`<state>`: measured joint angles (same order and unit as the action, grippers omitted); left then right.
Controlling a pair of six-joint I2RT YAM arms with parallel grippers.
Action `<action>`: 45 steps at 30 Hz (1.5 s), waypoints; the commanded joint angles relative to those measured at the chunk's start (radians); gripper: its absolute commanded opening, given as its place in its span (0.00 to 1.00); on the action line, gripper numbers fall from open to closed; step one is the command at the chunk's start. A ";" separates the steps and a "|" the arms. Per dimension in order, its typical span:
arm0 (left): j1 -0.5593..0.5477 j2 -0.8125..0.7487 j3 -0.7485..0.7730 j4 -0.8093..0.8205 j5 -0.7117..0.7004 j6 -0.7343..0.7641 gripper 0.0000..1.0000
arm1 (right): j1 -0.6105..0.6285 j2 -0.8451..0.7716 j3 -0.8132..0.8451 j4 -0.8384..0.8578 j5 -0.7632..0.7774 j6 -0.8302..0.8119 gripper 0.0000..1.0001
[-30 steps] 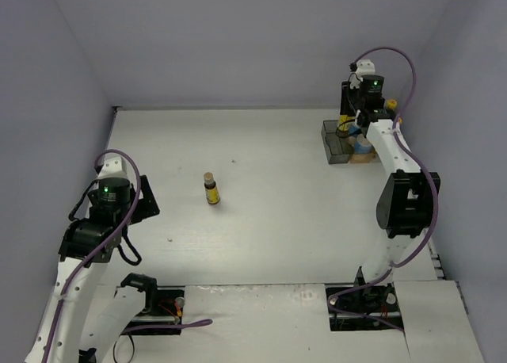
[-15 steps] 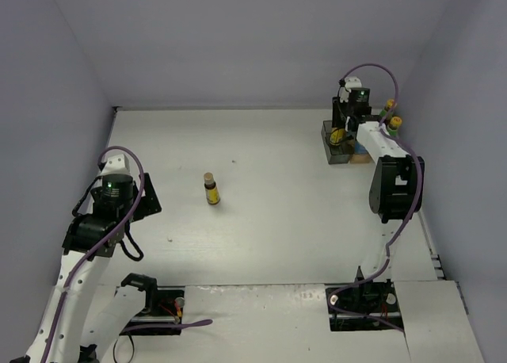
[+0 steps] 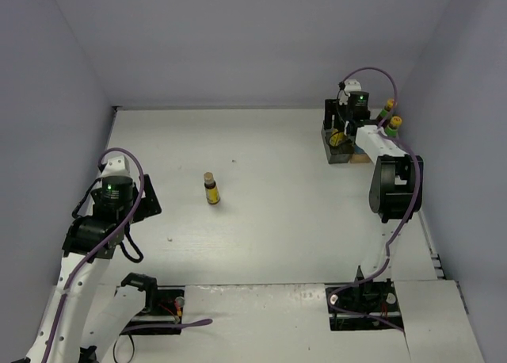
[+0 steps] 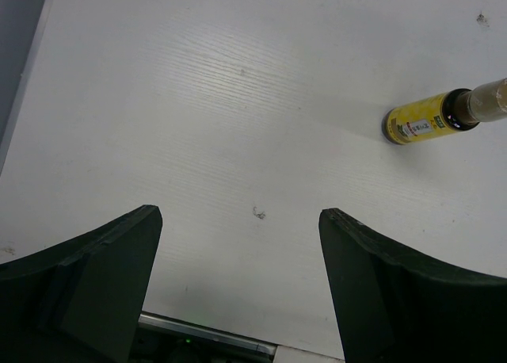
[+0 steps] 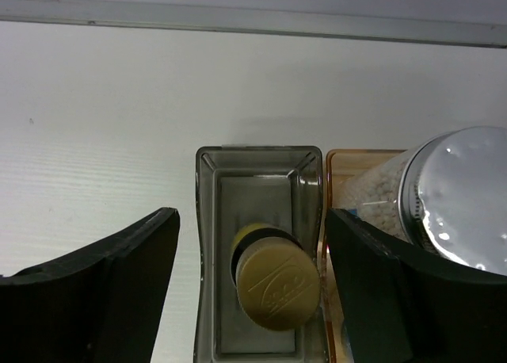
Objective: Organize the condiment bottles
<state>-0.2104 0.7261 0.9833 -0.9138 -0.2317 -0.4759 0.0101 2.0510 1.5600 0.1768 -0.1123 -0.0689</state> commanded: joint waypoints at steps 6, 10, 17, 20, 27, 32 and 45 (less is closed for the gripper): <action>-0.009 -0.014 0.018 0.047 0.009 0.006 0.81 | 0.042 -0.239 -0.023 0.046 -0.018 -0.005 0.80; -0.009 -0.020 0.020 0.047 0.020 -0.001 0.81 | 0.086 -0.353 -0.029 0.009 0.011 -0.019 0.84; -0.012 -0.025 0.025 0.041 0.019 -0.004 0.81 | 0.231 -0.482 -0.040 -0.118 -0.094 -0.048 0.89; -0.015 -0.027 0.032 0.033 0.020 -0.012 0.81 | 0.327 -0.499 -0.060 -0.155 -0.165 -0.037 0.89; -0.021 -0.044 0.034 0.010 0.025 -0.027 0.81 | 0.640 -0.465 -0.124 -0.126 -0.155 0.010 0.91; -0.024 -0.050 0.048 -0.020 0.015 -0.030 0.81 | 0.777 -0.385 -0.118 -0.085 -0.133 0.044 0.91; -0.049 -0.079 0.072 -0.086 -0.024 -0.033 0.81 | 0.910 -0.158 -0.051 -0.046 -0.055 0.064 0.78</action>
<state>-0.2493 0.6460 0.9985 -0.9997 -0.2241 -0.5018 0.9184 1.9045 1.4441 0.0269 -0.2043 -0.0235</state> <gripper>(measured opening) 0.814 0.796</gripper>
